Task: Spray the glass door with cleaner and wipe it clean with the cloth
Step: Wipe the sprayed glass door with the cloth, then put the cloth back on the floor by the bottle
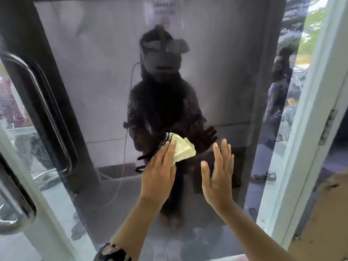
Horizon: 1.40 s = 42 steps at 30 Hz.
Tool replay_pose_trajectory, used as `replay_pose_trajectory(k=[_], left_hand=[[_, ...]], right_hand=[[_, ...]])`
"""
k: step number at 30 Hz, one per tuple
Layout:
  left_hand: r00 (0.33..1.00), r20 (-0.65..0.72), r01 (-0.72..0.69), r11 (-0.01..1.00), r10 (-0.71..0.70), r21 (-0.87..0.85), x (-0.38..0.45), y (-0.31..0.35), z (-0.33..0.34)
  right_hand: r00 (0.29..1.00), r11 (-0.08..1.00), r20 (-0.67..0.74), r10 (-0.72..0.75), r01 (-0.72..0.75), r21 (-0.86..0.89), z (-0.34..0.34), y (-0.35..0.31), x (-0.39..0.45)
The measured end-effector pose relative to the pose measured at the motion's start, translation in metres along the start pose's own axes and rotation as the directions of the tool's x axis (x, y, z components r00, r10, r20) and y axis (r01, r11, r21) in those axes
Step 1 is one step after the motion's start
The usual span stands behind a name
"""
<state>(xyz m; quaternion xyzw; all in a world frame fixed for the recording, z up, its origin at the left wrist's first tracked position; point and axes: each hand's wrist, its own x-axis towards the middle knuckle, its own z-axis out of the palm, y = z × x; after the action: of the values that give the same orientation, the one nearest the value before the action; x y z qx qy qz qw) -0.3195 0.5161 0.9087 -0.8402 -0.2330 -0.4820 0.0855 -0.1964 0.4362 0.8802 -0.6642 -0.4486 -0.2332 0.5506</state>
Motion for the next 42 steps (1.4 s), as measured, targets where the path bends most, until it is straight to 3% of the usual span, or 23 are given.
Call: replay_pose_trajectory(k=[2, 5, 7, 8, 10, 14, 16, 18, 20, 24, 26, 29, 32, 35, 42], left_hand=[[0.961, 0.049, 0.274, 0.903, -0.273, -0.332, 0.009, 0.02, -0.013], [0.823, 0.219, 0.529, 0.568, -0.523, -0.631, 0.011, 0.043, -0.019], [0.698, 0.456, 0.646, 0.212, -0.552, -0.733, 0.006, 0.056, -0.022], [0.653, 0.542, 0.679, 0.093, -0.529, -0.728, 0.001, 0.061, -0.023], [0.592, 0.658, 0.747, 0.009, -0.465, -0.665, -0.013, 0.066, -0.022], [0.428, 0.843, 0.883, -0.048, -0.326, -0.467, -0.04, 0.069, -0.015], [0.355, 0.899, 0.92, -0.074, -0.258, -0.385, -0.051, 0.067, -0.009], [0.301, 0.935, 0.941, -0.101, -0.185, -0.323, -0.064, 0.066, -0.001], [0.259, 0.956, 0.956, -0.104, -0.137, -0.274, -0.077, 0.066, 0.007], [0.059, 0.997, 0.984, -0.171, 0.04, -0.052, -0.116, 0.071, 0.021], [0.009, 0.993, 0.99, -0.139, 0.119, 0.007, -0.137, 0.073, 0.03], [-0.036, 0.997, 0.999, -0.02, 0.062, 0.037, -0.165, 0.084, 0.054], [-0.009, 0.999, 1.0, -0.004, -0.034, 0.009, -0.188, 0.103, 0.08], [-0.01, 0.996, 1.0, -0.009, -0.089, 0.009, -0.217, 0.134, 0.108], [-0.02, 0.99, 0.99, 0.136, -0.138, 0.039, -0.305, 0.256, 0.175]], right_hand=[[1.0, 0.995, 0.023, 0.011, -0.013, 0.099, -0.008, -0.009, 0.004], [0.982, 0.952, 0.161, 0.102, -0.143, 0.27, -0.018, -0.017, 0.0], [0.957, 0.908, 0.223, 0.183, -0.251, 0.335, -0.024, -0.016, -0.007], [0.947, 0.886, 0.237, 0.216, -0.292, 0.36, -0.028, -0.014, -0.011], [0.937, 0.857, 0.242, 0.252, -0.332, 0.394, -0.035, -0.01, -0.019], [0.889, 0.773, 0.304, 0.341, -0.45, 0.448, -0.048, 0.003, -0.034], [0.803, 0.684, 0.439, 0.403, -0.583, 0.439, -0.055, 0.011, -0.04], [0.672, 0.603, 0.603, 0.429, -0.71, 0.363, -0.063, 0.021, -0.048], [0.594, 0.599, 0.669, 0.447, -0.754, 0.269, -0.071, 0.033, -0.061], [0.546, 0.59, 0.59, 0.594, -0.795, 0.141, -0.084, 0.06, -0.098], [0.522, 0.545, 0.534, 0.666, -0.828, 0.13, -0.092, 0.074, -0.118], [0.499, 0.511, 0.433, 0.751, -0.854, 0.097, -0.108, 0.1, -0.15], [0.425, 0.411, 0.372, 0.825, -0.904, 0.12, -0.127, 0.129, -0.181], [0.295, 0.273, 0.352, 0.888, -0.955, 0.113, -0.153, 0.158, -0.219], [-0.008, -0.035, 0.281, 0.96, -0.995, 0.09, -0.245, 0.242, -0.331]])
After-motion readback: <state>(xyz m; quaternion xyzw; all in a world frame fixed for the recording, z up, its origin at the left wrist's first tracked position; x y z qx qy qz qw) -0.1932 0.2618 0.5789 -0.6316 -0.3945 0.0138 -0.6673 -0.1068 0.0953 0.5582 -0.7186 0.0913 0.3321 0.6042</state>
